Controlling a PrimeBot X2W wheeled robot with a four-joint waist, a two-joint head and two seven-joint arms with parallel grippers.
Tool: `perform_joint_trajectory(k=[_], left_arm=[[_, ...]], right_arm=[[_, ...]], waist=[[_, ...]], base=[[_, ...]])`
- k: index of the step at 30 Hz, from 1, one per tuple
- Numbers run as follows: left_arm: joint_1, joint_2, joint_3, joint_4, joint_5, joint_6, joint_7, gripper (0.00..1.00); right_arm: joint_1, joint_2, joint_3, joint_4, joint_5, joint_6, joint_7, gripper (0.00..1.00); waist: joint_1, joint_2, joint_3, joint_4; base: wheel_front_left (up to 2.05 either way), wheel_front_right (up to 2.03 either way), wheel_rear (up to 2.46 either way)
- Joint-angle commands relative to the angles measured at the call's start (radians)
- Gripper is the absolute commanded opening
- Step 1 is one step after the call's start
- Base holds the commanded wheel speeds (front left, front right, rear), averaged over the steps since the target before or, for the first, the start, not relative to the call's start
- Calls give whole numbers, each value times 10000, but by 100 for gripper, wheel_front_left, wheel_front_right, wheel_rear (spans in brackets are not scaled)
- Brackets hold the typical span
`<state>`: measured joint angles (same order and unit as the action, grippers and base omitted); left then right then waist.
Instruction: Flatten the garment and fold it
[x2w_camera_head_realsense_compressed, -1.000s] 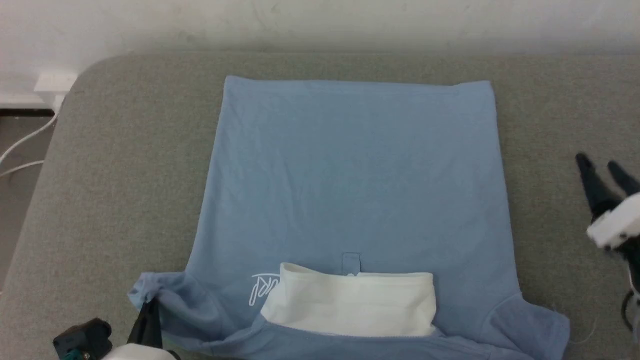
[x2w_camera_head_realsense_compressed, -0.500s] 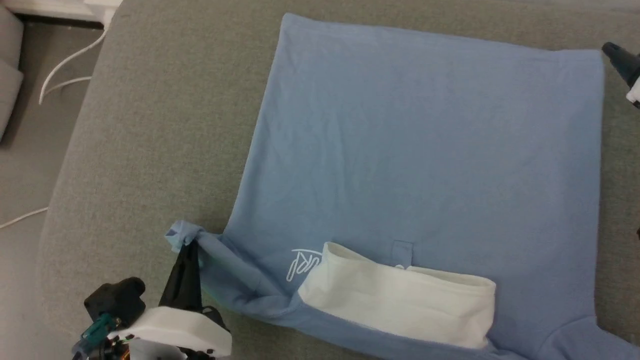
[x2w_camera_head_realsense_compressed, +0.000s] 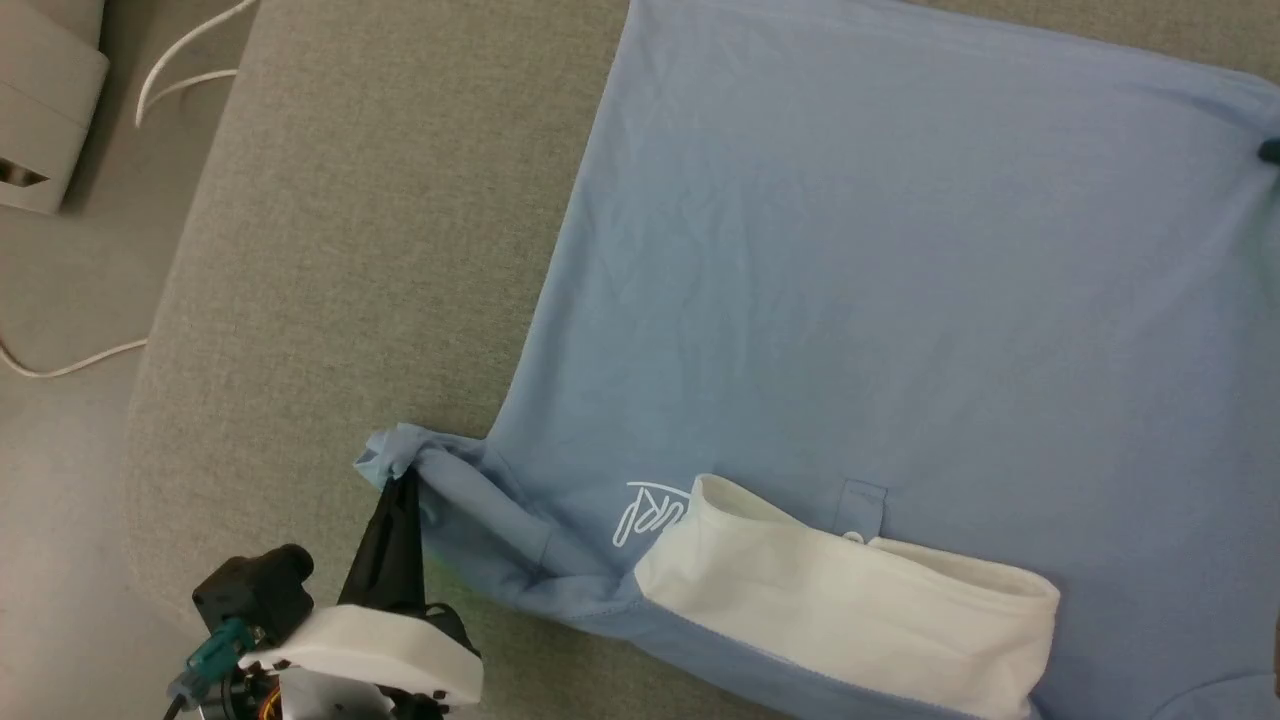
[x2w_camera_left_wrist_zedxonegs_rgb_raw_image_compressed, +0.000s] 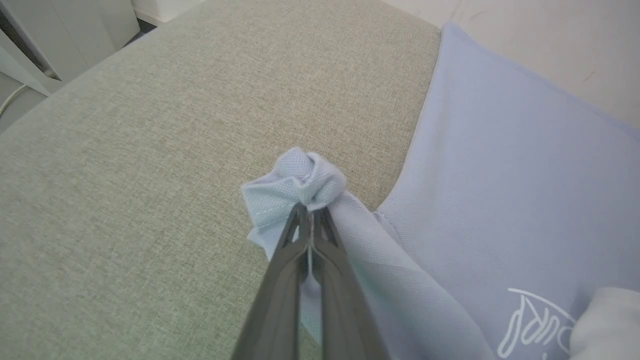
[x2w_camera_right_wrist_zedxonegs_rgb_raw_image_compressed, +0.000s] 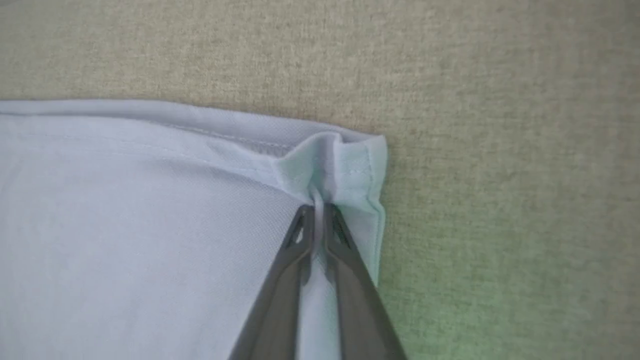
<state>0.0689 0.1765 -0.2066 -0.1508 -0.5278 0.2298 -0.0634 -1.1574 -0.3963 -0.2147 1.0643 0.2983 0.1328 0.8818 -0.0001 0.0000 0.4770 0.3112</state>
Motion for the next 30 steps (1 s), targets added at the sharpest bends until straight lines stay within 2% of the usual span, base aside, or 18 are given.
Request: perform_joint_trajectory(k=[1, 5, 9, 14, 18, 22, 24, 27, 30], left_arm=[[-173, -28, 6, 44, -16, -21, -84, 0], [-148, 30, 32, 194, -28, 8, -55, 0], [-27, 126, 119, 312, -78, 61, 10, 0], [303, 367, 363, 493, -155, 208, 169, 0], [743, 571, 642, 504, -297, 338, 297, 0], [1160, 723, 916, 444, -430, 486, 387, 0], [1332, 791, 1057, 373, -502, 554, 428, 0], [1521, 947, 1225, 288, -564, 611, 523, 0], [1698, 1098, 1362, 271, -619, 663, 645, 0]], right_arm=[[694, 388, 77, 598, -168, -21, 332, 0], [541, 519, 405, 17, -391, -21, -405, 0], [729, 460, 1618, -1327, -149, -21, -1649, 0], [1970, -341, 3442, -3413, 939, -21, -2363, 0], [3761, -1382, 4187, -5455, 1921, -21, -2405, 0], [6160, -2060, 3983, -7614, 2457, -21, -2067, 0], [7522, -2101, 3534, -8662, 2657, -21, -1880, 0], [9692, -1866, 2520, -9928, 2715, -21, -1508, 0], [11732, -1162, 1304, -10959, 2547, -21, -1121, 0]], waist=[[1, 0, -77, -3], [1, 0, -403, -73], [1, 0, -988, -308], [1, 0, -1974, -804], [1, 0, -2689, -1334], [1, 0, -3146, -1989], [1, 0, -3271, -2318], [1, 0, -3437, -2725], [1, 0, -3527, -3052]], base=[[0, 0, 0], [0, 0, 0], [0, 0, 0], [0, 0, 0], [0, 0, 0], [0, 0, 0], [0, 0, 0], [0, 0, 0], [0, 0, 0]])
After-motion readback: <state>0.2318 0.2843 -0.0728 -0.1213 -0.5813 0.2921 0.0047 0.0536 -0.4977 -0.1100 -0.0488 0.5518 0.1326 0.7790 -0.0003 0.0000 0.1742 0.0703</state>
